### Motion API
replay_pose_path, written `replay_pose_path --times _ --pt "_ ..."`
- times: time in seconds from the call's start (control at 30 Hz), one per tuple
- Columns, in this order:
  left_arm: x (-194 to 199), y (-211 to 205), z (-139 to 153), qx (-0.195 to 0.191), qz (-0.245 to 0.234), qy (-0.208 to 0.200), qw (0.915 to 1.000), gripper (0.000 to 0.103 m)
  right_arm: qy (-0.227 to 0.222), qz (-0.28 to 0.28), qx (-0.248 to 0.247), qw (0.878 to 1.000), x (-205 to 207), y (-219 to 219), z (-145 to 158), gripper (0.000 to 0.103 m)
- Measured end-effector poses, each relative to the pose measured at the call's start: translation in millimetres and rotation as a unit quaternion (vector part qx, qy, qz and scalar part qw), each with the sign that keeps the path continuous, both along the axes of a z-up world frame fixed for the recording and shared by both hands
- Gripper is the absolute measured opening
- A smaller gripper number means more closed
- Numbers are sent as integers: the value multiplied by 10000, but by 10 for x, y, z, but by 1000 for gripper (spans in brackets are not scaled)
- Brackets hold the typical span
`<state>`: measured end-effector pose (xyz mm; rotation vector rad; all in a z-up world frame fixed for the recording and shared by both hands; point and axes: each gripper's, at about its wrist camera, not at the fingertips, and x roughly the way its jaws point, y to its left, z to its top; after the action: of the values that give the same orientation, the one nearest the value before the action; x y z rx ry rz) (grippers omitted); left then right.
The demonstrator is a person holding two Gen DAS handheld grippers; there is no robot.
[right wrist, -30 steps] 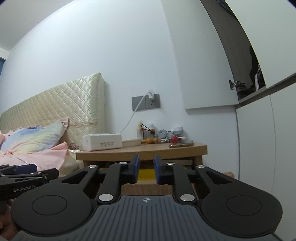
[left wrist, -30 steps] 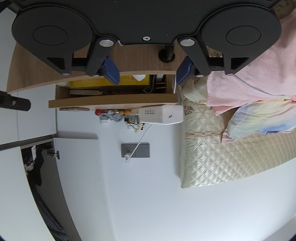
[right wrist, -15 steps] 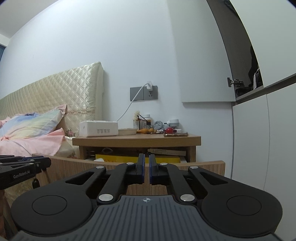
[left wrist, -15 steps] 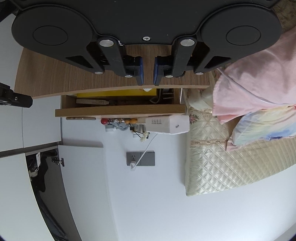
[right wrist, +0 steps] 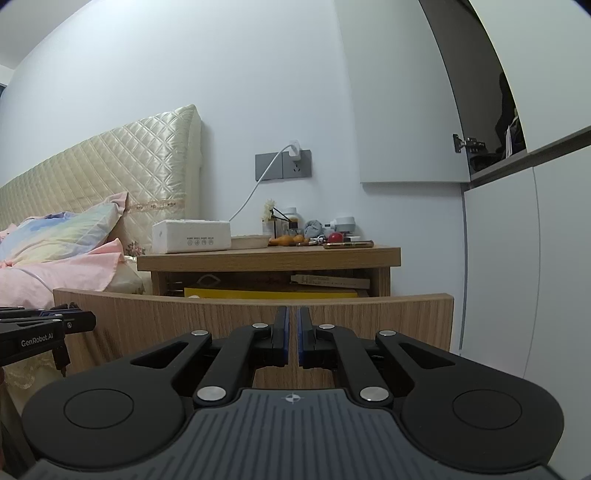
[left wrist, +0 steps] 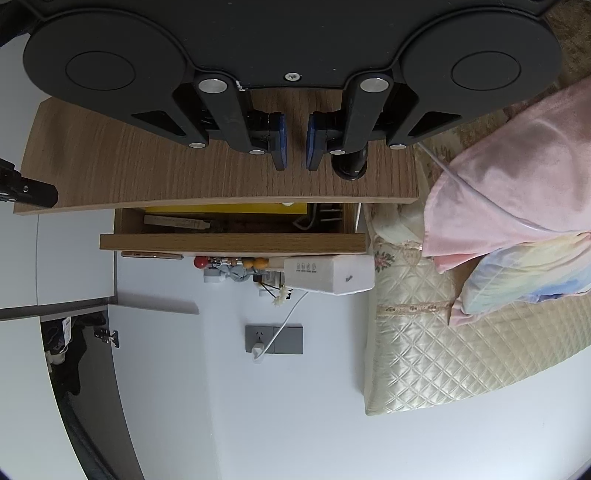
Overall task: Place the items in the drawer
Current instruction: 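Push the drawer front shut with the closed left gripper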
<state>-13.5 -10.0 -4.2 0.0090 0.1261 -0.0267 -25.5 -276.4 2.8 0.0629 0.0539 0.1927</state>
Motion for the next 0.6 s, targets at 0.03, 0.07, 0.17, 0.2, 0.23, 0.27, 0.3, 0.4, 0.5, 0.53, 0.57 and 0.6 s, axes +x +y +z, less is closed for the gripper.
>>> replay_pose_path --times 0.03,0.07,0.17,0.2,0.23,0.27,0.3,0.4,0.5,0.53,0.57,0.6 --pt "6 1 -3 6 3 10 10000 9 10 1 4 10000 6 -2 -4 5" --pt "11 2 -6 11 7 20 10000 9 20 4 15 10000 12 -5 -9 5" --pt "28 4 -14 28 17 51 10000 9 42 10 42 10000 30 -8 -17 5" --pt "34 5 -17 33 20 61 10000 9 43 17 46 10000 33 -4 -18 5" --pt "39 6 -20 39 24 72 10000 9 44 23 50 10000 36 0 -20 5" --pt "47 4 -20 40 29 83 10000 9 45 30 54 10000 39 4 -21 5" --pt "54 2 -20 35 34 99 9999 9 52 44 57 10000 46 12 -21 5" --pt "59 3 -26 50 40 107 9999 9 81 74 90 9999 69 21 -24 5" --pt "61 1 -31 74 48 102 9999 9 127 83 152 9998 98 25 -26 5" --pt "62 0 -33 82 50 101 9999 9 143 90 167 9997 108 28 -26 5" --pt "63 -3 -36 86 52 99 9999 9 158 96 183 9997 118 31 -25 5" --pt "63 -9 -42 87 52 96 9999 9 177 100 203 9996 129 32 -26 5"
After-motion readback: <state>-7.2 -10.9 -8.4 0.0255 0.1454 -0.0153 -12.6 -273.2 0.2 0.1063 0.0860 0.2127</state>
